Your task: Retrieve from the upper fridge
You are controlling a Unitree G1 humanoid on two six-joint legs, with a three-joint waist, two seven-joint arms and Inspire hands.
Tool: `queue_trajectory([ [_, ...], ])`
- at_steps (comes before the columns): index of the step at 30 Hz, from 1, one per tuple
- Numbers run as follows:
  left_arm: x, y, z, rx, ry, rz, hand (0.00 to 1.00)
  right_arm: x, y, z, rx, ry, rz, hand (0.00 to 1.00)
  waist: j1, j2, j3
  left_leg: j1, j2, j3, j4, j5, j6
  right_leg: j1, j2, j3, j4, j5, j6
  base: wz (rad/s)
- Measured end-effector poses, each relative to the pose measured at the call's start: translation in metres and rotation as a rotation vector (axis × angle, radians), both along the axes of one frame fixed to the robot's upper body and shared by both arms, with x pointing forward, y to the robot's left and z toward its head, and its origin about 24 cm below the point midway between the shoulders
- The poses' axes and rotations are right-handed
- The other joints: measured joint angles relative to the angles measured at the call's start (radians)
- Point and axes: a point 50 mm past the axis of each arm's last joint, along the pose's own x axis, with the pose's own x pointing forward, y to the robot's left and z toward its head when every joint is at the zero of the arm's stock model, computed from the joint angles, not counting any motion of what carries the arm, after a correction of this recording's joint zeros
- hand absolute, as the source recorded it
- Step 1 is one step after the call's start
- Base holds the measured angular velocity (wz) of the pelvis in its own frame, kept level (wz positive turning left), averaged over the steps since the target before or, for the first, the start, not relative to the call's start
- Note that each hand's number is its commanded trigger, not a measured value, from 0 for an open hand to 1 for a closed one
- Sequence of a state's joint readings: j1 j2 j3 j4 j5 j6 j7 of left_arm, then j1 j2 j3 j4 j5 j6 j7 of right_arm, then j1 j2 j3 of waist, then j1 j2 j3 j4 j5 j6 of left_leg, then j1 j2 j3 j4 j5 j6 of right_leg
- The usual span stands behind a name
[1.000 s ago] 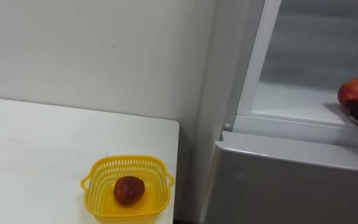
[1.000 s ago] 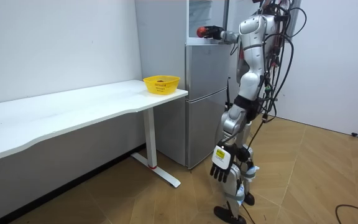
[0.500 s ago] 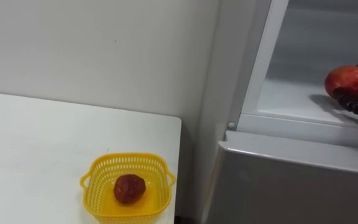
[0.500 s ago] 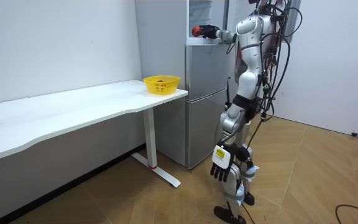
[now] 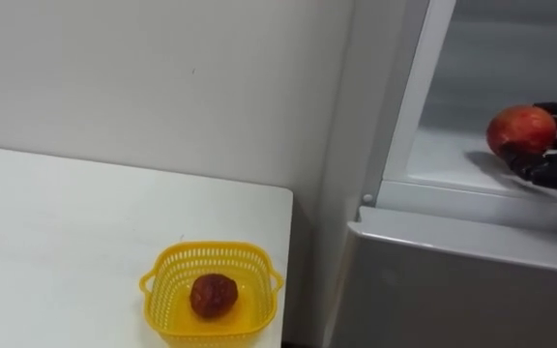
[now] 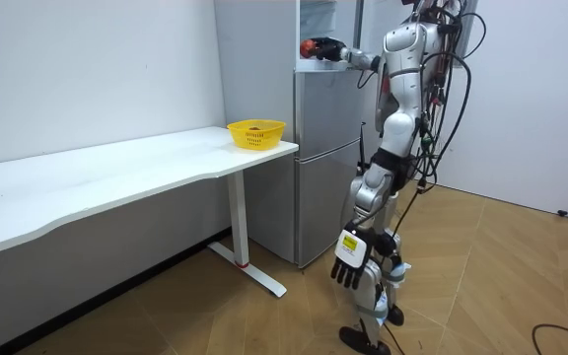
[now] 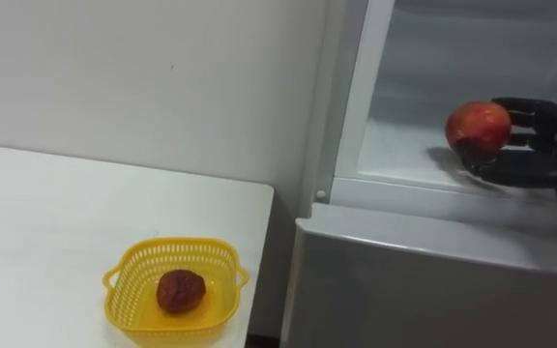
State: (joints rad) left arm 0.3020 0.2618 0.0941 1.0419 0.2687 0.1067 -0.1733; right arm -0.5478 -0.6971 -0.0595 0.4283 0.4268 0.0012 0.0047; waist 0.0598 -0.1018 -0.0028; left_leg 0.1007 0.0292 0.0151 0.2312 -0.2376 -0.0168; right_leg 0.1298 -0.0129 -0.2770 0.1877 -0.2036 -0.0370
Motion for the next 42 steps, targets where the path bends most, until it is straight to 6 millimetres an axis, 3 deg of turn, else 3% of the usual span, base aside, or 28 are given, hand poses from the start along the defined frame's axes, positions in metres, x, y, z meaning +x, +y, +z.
queue_trajectory([
  [6, 0.004, -0.001, 0.0, 0.007, -0.028, -0.009, 0.0, -0.005, 0.015, 0.003, -0.017, -0.039, 0.058, 1.0, -0.01, 0.005, 0.0036, -0.006, 0.0, 0.002, 0.004, 0.0, 0.0, -0.004, -0.001, 0.0, 0.002, 0.0, 0.0, 0.01],
  [10, 0.003, -0.001, 0.0, 0.01, -0.027, -0.006, 0.0, -0.014, 0.035, 0.02, -0.071, -0.131, 0.116, 1.0, -0.03, 0.012, 0.0053, -0.022, 0.0, 0.007, 0.005, 0.0, 0.0, -0.018, -0.001, 0.006, 0.0, 0.0, 0.0, -0.03],
  [15, 0.003, -0.003, -0.001, 0.009, -0.042, -0.004, 0.0, -0.037, 0.055, 0.034, -0.109, -0.268, 0.167, 1.0, -0.03, 0.03, -0.0029, -0.017, 0.0, 0.019, 0.001, 0.0, 0.0, -0.023, 0.002, 0.026, -0.001, 0.0, 0.0, -0.1],
  [23, -0.007, -0.007, -0.003, -0.001, -0.027, 0.004, 0.0, -0.068, 0.059, 0.023, -0.068, -0.345, 0.12, 1.0, -0.05, 0.044, 0.004, 0.016, 0.009, 0.048, -0.023, 0.0, 0.0, -0.013, 0.008, 0.05, -0.001, 0.0, 0.0, -0.1],
  [32, -0.014, -0.016, -0.006, -0.028, -0.018, 0.037, 0.0, -0.102, 0.065, 0.024, -0.079, -0.443, 0.109, 1.0, -0.061, 0.06, -0.0037, 0.03, 0.012, 0.091, -0.029, 0.0, 0.0, -0.024, 0.012, 0.091, -0.002, 0.001, -0.001, -0.13],
  [38, -0.017, -0.019, -0.007, -0.036, -0.018, 0.031, 0.0, -0.108, 0.075, 0.03, -0.173, -0.506, 0.099, 1.0, -0.074, 0.071, -0.0051, 0.031, 0.014, 0.105, -0.033, 0.0, 0.0, -0.033, 0.014, 0.106, 0.002, 0.001, -0.001, -0.07],
  [42, -0.019, -0.02, -0.007, -0.041, -0.006, 0.012, 0.0, -0.108, 0.082, 0.02, -0.22, -0.471, 0.11, 1.0, -0.075, 0.067, -0.0048, 0.031, 0.014, 0.108, -0.033, 0.0, 0.0, -0.04, 0.016, 0.11, 0.014, 0.001, -0.001, -0.04],
])
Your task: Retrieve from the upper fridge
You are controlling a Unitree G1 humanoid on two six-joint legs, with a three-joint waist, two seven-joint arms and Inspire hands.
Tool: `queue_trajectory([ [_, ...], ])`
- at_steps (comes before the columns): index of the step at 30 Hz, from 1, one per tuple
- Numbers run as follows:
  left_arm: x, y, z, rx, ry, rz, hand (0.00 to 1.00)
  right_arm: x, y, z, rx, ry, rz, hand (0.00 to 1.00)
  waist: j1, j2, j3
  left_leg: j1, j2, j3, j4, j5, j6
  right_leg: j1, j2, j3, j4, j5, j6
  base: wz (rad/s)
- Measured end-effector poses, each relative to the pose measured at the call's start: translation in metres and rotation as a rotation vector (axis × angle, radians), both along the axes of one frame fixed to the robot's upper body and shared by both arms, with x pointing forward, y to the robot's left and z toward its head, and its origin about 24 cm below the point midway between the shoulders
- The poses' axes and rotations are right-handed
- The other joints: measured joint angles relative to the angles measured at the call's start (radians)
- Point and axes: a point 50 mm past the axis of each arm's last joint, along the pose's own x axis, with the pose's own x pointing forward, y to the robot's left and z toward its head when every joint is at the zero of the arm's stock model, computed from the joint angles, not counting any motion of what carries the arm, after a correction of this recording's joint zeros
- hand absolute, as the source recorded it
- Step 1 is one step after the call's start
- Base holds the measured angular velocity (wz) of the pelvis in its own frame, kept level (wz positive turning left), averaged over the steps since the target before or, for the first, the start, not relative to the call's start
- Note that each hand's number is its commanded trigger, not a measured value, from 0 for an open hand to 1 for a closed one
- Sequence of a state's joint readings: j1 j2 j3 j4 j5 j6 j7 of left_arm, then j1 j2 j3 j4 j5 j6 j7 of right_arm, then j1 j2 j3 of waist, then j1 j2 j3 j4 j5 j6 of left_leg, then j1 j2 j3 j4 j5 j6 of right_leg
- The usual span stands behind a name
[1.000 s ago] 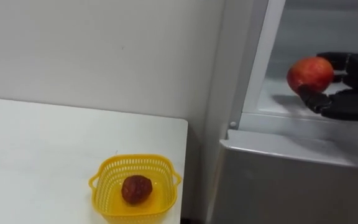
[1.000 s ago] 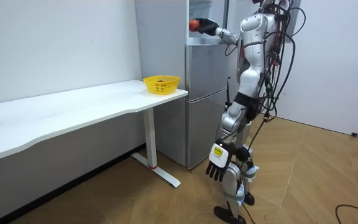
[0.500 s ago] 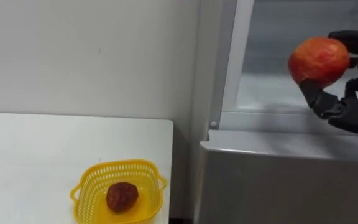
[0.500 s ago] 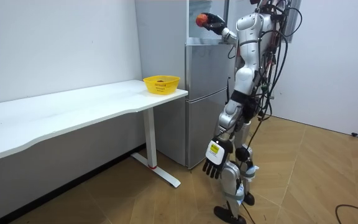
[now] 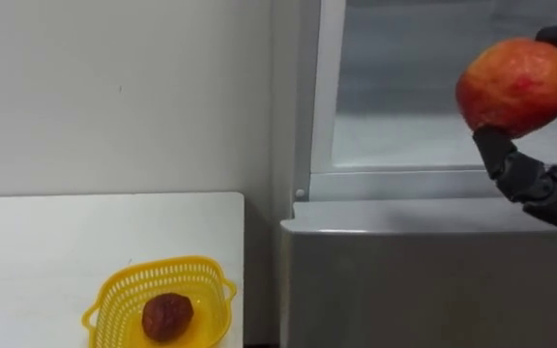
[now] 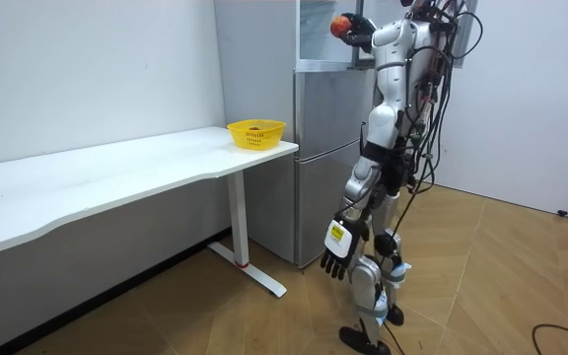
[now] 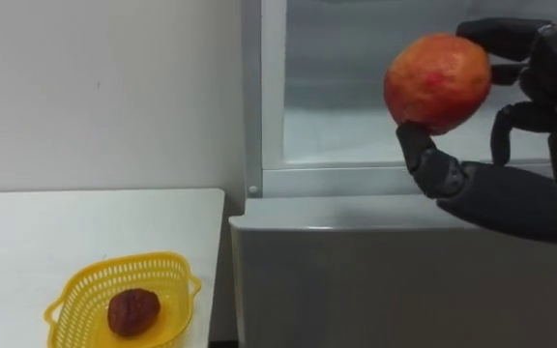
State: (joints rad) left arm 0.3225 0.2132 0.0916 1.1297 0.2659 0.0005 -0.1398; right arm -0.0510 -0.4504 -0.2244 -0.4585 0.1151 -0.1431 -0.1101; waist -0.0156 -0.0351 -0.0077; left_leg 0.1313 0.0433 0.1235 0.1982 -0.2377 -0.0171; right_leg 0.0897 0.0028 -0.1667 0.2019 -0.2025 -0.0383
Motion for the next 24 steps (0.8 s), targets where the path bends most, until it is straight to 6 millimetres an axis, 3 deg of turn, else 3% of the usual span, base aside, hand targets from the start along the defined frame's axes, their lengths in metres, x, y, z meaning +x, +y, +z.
queue_trajectory([
  [4, 0.005, -0.002, -0.001, -0.016, -0.005, -0.021, 0.0, 0.004, 0.022, -0.011, -0.107, 0.057, 0.076, 1.0, 0.001, -0.009, 0.0025, -0.001, 0.001, 0.006, -0.001, 0.0, 0.0, -0.004, 0.0, 0.004, 0.001, 0.0, 0.0, -0.04],
  [11, 0.013, -0.006, -0.003, -0.064, -0.005, -0.047, 0.0, 0.001, 0.058, -0.017, -0.24, 0.09, 0.24, 1.0, 0.071, -0.025, 0.0065, -0.004, 0.001, 0.004, 0.0, 0.0, 0.0, -0.004, 0.0, -0.012, 0.001, 0.001, 0.0, 0.02],
  [19, 0.02, -0.01, -0.004, -0.084, -0.008, -0.076, 0.0, -0.003, 0.087, -0.025, -0.385, 0.105, 0.315, 1.0, 0.129, -0.034, 0.0065, -0.018, -0.001, -0.019, -0.001, 0.0, 0.0, -0.003, -0.004, -0.029, 0.002, 0.001, 0.0, 0.09],
  [24, 0.02, -0.01, -0.005, -0.096, -0.007, -0.049, 0.0, -0.004, 0.1, -0.029, -0.403, 0.12, 0.394, 1.0, 0.156, -0.054, 0.01, -0.024, -0.001, -0.02, 0.001, 0.0, 0.0, -0.001, -0.006, -0.037, -0.001, 0.001, 0.0, 0.02],
])
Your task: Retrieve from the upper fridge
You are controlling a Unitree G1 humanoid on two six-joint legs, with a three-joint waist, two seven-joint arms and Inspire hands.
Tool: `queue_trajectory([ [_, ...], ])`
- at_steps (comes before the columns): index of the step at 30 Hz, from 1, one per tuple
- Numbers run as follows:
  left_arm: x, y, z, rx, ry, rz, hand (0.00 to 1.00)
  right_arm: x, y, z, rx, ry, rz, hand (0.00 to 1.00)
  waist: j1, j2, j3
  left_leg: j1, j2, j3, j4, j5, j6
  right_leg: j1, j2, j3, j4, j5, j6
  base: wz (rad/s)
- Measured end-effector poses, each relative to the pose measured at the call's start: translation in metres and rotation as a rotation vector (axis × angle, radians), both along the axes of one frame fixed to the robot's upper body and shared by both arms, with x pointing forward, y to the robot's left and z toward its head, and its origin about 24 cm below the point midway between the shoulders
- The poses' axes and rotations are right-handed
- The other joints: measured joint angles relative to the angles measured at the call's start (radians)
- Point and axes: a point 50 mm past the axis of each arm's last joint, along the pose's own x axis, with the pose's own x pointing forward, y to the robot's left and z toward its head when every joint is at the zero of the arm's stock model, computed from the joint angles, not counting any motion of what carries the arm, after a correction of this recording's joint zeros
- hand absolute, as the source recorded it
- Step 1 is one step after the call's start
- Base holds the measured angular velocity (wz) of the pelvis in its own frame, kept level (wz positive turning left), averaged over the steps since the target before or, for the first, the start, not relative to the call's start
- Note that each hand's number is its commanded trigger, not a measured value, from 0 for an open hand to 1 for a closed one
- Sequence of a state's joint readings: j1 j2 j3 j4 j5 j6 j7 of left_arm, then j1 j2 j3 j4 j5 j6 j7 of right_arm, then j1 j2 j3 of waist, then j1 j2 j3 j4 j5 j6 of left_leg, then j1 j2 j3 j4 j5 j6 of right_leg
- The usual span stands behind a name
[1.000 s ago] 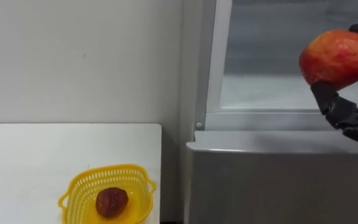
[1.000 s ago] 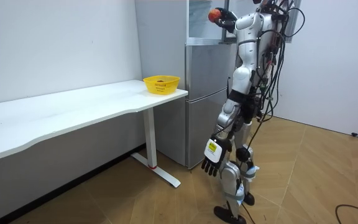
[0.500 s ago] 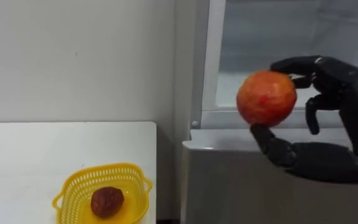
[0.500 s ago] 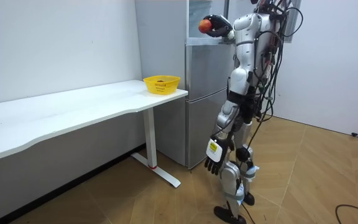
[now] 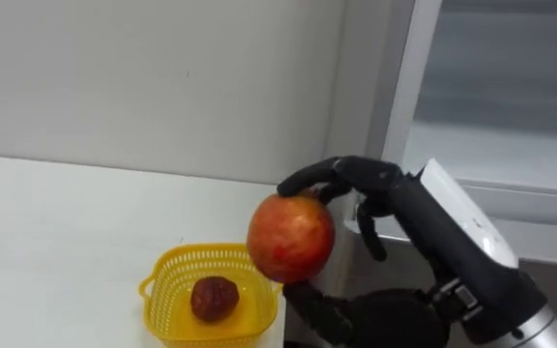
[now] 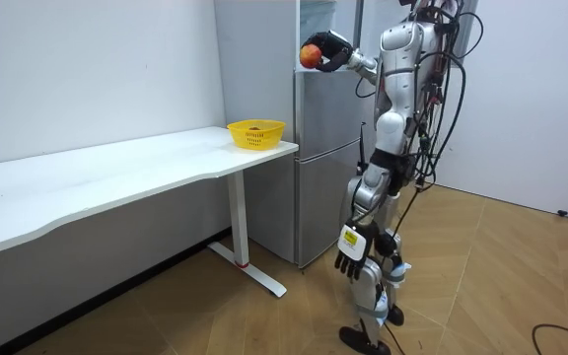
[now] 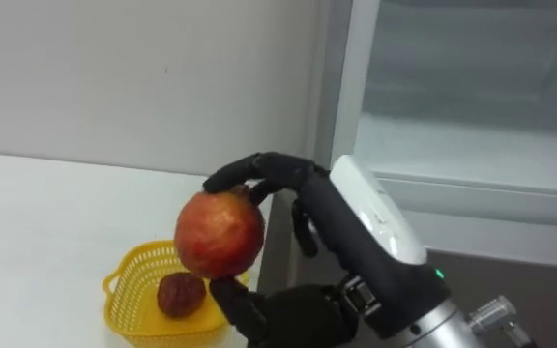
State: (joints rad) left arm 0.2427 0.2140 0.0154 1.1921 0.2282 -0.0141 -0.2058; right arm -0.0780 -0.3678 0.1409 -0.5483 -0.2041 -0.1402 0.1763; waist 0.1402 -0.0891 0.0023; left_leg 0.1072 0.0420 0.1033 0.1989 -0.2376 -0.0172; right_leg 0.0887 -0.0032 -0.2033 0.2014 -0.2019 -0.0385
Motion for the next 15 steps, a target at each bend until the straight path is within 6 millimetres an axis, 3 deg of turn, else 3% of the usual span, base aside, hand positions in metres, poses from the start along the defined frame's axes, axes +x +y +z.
queue_trajectory([
  [9, 0.006, 0.006, 0.001, -0.008, 0.005, -0.007, 0.0, 0.012, 0.021, 0.004, -0.135, -0.053, 0.032, 1.0, 0.036, -0.04, 0.0079, -0.022, -0.005, -0.051, 0.008, 0.001, -0.001, 0.009, 0.005, -0.031, -0.017, 0.001, 0.0, 0.15],
  [15, 0.01, 0.013, 0.002, 0.011, -0.001, 0.014, 0.0, 0.033, 0.022, -0.007, -0.211, -0.031, -0.028, 1.0, 0.091, -0.061, 0.0095, -0.028, -0.003, -0.072, 0.008, 0.002, -0.003, 0.01, 0.004, -0.052, -0.018, 0.001, 0.0, 0.11],
])
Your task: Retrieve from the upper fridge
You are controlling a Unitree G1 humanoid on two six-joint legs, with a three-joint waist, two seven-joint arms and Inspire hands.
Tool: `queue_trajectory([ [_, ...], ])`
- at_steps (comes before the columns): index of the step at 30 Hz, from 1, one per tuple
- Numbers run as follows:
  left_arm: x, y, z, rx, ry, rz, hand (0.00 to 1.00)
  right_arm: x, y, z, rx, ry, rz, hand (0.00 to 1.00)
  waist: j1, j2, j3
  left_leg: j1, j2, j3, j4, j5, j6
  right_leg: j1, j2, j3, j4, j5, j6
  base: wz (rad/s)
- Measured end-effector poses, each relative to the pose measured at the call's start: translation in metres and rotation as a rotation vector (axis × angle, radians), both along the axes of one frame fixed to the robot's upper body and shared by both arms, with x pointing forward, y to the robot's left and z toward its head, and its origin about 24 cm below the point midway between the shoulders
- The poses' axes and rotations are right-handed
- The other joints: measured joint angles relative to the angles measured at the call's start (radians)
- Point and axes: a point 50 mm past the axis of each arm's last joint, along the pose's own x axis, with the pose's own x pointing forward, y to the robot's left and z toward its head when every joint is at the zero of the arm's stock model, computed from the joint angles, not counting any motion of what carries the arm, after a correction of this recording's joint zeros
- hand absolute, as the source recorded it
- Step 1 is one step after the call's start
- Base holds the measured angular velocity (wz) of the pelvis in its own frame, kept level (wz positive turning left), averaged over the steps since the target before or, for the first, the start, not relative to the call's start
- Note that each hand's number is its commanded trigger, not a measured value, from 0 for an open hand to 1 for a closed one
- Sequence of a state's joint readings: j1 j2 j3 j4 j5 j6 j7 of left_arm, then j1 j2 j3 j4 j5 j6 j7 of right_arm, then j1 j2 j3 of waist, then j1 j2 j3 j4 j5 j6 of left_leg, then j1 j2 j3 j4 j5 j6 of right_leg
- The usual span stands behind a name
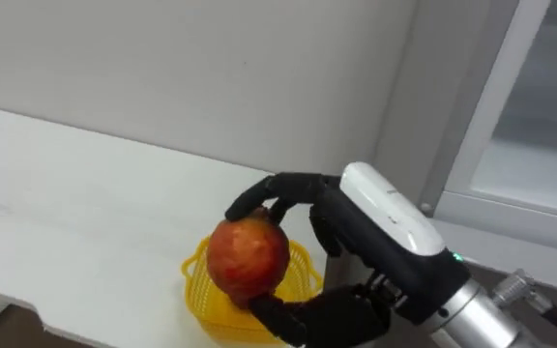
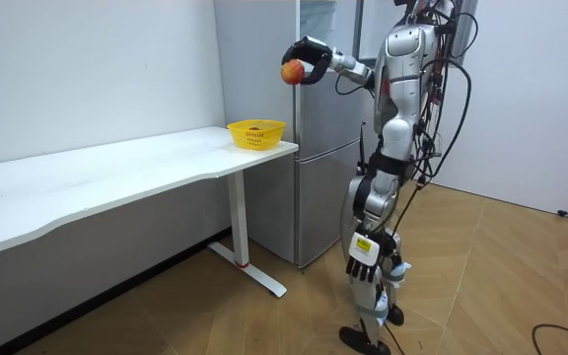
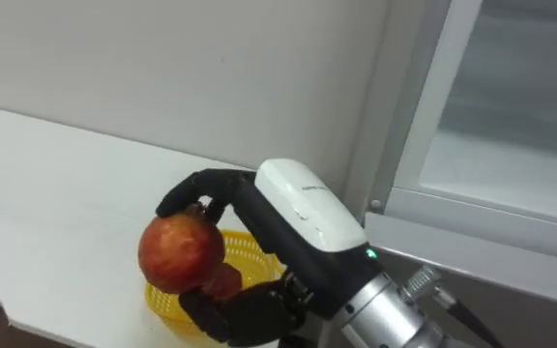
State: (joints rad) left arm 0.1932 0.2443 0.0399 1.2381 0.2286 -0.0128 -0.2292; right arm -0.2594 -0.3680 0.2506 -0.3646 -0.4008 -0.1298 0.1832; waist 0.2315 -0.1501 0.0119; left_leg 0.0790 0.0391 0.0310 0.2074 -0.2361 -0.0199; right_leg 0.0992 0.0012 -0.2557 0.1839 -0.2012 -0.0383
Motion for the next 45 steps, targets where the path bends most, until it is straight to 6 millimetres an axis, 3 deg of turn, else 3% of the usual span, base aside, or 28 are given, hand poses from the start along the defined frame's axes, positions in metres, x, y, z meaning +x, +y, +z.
queue_trajectory([
  [4, 0.002, 0.007, 0.002, 0.021, -0.01, 0.015, 0.0, 0.012, -0.006, -0.01, -0.003, 0.044, -0.047, 1.0, 0.024, -0.022, 0.0063, -0.006, -0.001, -0.022, 0.008, 0.001, -0.002, 0.002, -0.002, -0.023, 0.001, 0.0, 0.0, 0.16],
  [9, 0.0, 0.011, 0.003, 0.027, -0.005, 0.026, 0.0, 0.031, -0.016, -0.024, -0.02, 0.097, -0.123, 1.0, 0.026, -0.036, 0.007, 0.0, -0.006, -0.05, 0.016, 0.001, -0.002, 0.023, -0.008, -0.047, -0.001, 0.0, 0.0, 0.14],
  [14, 0.002, 0.015, 0.005, 0.038, -0.011, 0.028, 0.0, 0.052, -0.034, -0.032, -0.095, 0.126, -0.243, 1.0, 0.053, -0.057, 0.0086, -0.02, -0.014, -0.063, 0.015, 0.001, -0.002, 0.019, -0.013, -0.055, -0.002, -0.001, 0.002, 0.06],
  [18, -0.001, 0.02, 0.007, 0.044, 0.007, 0.028, 0.0, 0.058, -0.04, -0.041, -0.151, 0.144, -0.296, 1.0, 0.082, -0.077, -0.0006, -0.019, -0.019, -0.069, 0.019, 0.001, -0.001, 0.029, -0.015, -0.06, -0.012, -0.002, 0.002, 0.08],
  [22, -0.004, 0.028, 0.01, 0.066, 0.022, 0.029, 0.0, 0.064, -0.04, -0.054, -0.212, 0.177, -0.33, 1.0, 0.105, -0.096, 0.0088, -0.02, -0.022, -0.094, 0.032, 0.001, -0.001, 0.041, -0.016, -0.08, -0.012, -0.002, 0.002, 0.17],
  [30, -0.014, 0.029, 0.01, 0.073, 0.06, 0.012, 0.0, 0.072, -0.041, -0.062, -0.237, 0.209, -0.343, 1.0, 0.115, -0.096, 0.0117, -0.034, -0.024, -0.117, 0.035, 0.001, -0.002, 0.041, -0.018, -0.106, -0.012, -0.002, 0.003, 0.09],
  [45, -0.004, 0.038, 0.014, 0.099, 0.031, -0.005, 0.0, 0.081, -0.05, -0.072, -0.261, 0.224, -0.41, 1.0, 0.13, -0.088, 0.0176, -0.051, -0.028, -0.126, 0.052, 0.0, -0.001, 0.039, -0.018, -0.121, -0.013, -0.002, 0.003, 0.02],
])
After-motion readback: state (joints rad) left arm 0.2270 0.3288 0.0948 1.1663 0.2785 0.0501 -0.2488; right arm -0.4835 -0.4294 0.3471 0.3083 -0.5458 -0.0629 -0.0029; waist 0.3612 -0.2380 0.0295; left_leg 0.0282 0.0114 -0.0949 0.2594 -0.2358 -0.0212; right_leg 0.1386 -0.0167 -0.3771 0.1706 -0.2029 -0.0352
